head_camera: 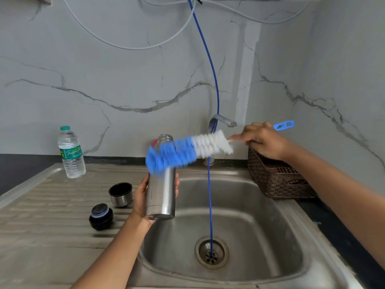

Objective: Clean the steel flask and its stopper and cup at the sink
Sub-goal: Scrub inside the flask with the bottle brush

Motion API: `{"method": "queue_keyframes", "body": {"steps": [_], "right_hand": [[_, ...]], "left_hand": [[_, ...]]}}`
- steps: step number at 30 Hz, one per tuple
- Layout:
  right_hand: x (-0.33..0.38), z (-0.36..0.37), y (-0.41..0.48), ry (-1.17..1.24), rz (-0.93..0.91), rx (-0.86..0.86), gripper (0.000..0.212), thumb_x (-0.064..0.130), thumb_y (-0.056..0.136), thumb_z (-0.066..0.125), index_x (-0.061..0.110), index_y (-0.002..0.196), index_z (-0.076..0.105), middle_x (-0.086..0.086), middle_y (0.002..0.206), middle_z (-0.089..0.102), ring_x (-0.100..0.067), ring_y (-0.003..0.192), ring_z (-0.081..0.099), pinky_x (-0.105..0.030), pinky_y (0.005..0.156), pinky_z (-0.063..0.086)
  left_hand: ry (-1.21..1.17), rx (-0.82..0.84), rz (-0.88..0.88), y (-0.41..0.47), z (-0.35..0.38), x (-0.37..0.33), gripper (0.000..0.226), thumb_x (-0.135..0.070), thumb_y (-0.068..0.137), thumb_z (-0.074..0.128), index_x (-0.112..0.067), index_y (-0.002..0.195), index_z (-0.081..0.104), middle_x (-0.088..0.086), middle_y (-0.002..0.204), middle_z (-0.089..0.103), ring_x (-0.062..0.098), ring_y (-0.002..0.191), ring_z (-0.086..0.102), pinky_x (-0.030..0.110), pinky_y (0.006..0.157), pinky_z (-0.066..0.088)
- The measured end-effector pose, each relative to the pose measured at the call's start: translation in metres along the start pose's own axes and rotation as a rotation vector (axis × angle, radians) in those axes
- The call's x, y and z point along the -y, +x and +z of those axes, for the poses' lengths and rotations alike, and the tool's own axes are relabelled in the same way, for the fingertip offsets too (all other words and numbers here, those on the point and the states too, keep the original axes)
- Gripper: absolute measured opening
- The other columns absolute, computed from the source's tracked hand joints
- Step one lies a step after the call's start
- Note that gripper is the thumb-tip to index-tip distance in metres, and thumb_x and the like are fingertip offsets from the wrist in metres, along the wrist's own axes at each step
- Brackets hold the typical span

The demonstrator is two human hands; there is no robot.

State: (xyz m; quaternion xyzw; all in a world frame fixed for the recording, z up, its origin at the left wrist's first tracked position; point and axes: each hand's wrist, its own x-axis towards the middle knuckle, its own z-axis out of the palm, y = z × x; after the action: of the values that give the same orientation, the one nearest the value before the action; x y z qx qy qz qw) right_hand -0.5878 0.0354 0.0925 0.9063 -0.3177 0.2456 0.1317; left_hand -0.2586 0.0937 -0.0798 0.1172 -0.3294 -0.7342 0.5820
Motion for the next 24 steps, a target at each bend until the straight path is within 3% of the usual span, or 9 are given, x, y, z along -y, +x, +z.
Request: {"method": "queue_keyframes", "body": {"steps": [3,4,6,10,15,17,19,21,24], "right_hand": [[0.014,0.002,-0.025,0.089,-0.099,0.168,0.036,0.012,0.082,0.055,0.034,0.11,0.065,0.019,0.078,0.054,0.001,0.079,0.049,-0.035,0.073,0.04],[0.015,0.001,-0.027,0.101,-0.114,0.188,0.032,0.014,0.084,0.056,0.032,0.107,0.068,0.021,0.078,0.053,0.005,0.08,0.047,-0.036,0.074,0.041],[0.011,-0.004,-0.02,0.095,-0.119,0.168,0.036,0.01,0.084,0.058,0.032,0.111,0.069,0.018,0.078,0.054,0.001,0.079,0.048,-0.032,0.077,0.038],[-0.002,-0.015,0.018,-0.001,0.039,0.017,0.044,0.002,0.088,0.059,0.03,0.121,0.064,0.007,0.08,0.059,-0.019,0.084,0.056,-0.041,0.082,0.035],[0.005,-0.011,0.022,-0.046,0.103,-0.003,0.04,0.006,0.091,0.056,0.03,0.123,0.063,0.007,0.081,0.057,-0.02,0.087,0.055,-0.034,0.08,0.026],[0.009,-0.008,0.007,0.01,0.006,0.064,0.043,0.005,0.087,0.057,0.033,0.119,0.066,0.014,0.077,0.054,-0.013,0.083,0.052,-0.032,0.077,0.026],[0.013,-0.008,-0.009,0.084,-0.062,0.165,0.046,0.011,0.083,0.055,0.043,0.115,0.064,0.021,0.076,0.052,-0.001,0.083,0.048,-0.027,0.081,0.029],[0.016,-0.012,-0.013,0.102,-0.096,0.203,0.05,0.015,0.082,0.055,0.049,0.119,0.054,0.027,0.076,0.052,0.008,0.084,0.046,-0.022,0.084,0.027],[0.012,-0.021,0.004,0.083,-0.082,0.157,0.043,0.013,0.086,0.059,0.044,0.115,0.064,0.024,0.075,0.052,0.0,0.082,0.049,-0.026,0.086,0.028]], "left_hand": [[-0.038,0.257,0.144,0.006,0.0,-0.004,0.07,-0.039,0.099,0.002,0.011,0.147,0.007,0.029,0.153,0.02,0.036,0.144,0.019,0.041,0.118,0.004],[-0.036,0.339,0.208,0.009,0.002,-0.007,0.067,-0.036,0.1,0.0,0.011,0.147,0.005,0.027,0.155,0.015,0.033,0.146,0.014,0.038,0.118,0.0],[-0.03,0.439,0.235,0.012,0.005,-0.008,0.057,-0.028,0.105,0.017,0.014,0.144,0.016,0.031,0.151,0.023,0.034,0.143,0.023,0.036,0.118,0.009],[0.017,0.214,0.016,0.009,-0.005,-0.002,0.08,-0.062,0.094,0.041,0.001,0.143,0.038,0.022,0.137,0.05,0.034,0.123,0.051,0.044,0.105,0.041],[-0.072,0.101,-0.029,0.009,-0.009,-0.007,0.072,-0.055,0.083,0.065,0.001,0.128,0.056,0.023,0.114,0.063,0.035,0.103,0.063,0.044,0.087,0.054],[-0.053,0.166,0.002,0.007,0.0,-0.008,0.064,-0.047,0.093,0.054,0.001,0.135,0.05,0.023,0.128,0.057,0.035,0.117,0.057,0.042,0.102,0.044],[0.026,0.238,0.146,0.003,0.004,-0.009,0.064,-0.042,0.102,0.027,0.006,0.145,0.028,0.024,0.149,0.034,0.032,0.139,0.033,0.037,0.117,0.017],[-0.001,0.366,0.214,0.005,0.004,-0.013,0.069,-0.042,0.103,0.009,0.01,0.148,0.01,0.027,0.156,0.013,0.035,0.146,0.011,0.041,0.118,0.0],[-0.012,0.352,0.099,0.01,0.0,-0.001,0.065,-0.04,0.103,0.016,0.007,0.147,0.023,0.029,0.149,0.031,0.039,0.139,0.031,0.046,0.116,0.021]]}}
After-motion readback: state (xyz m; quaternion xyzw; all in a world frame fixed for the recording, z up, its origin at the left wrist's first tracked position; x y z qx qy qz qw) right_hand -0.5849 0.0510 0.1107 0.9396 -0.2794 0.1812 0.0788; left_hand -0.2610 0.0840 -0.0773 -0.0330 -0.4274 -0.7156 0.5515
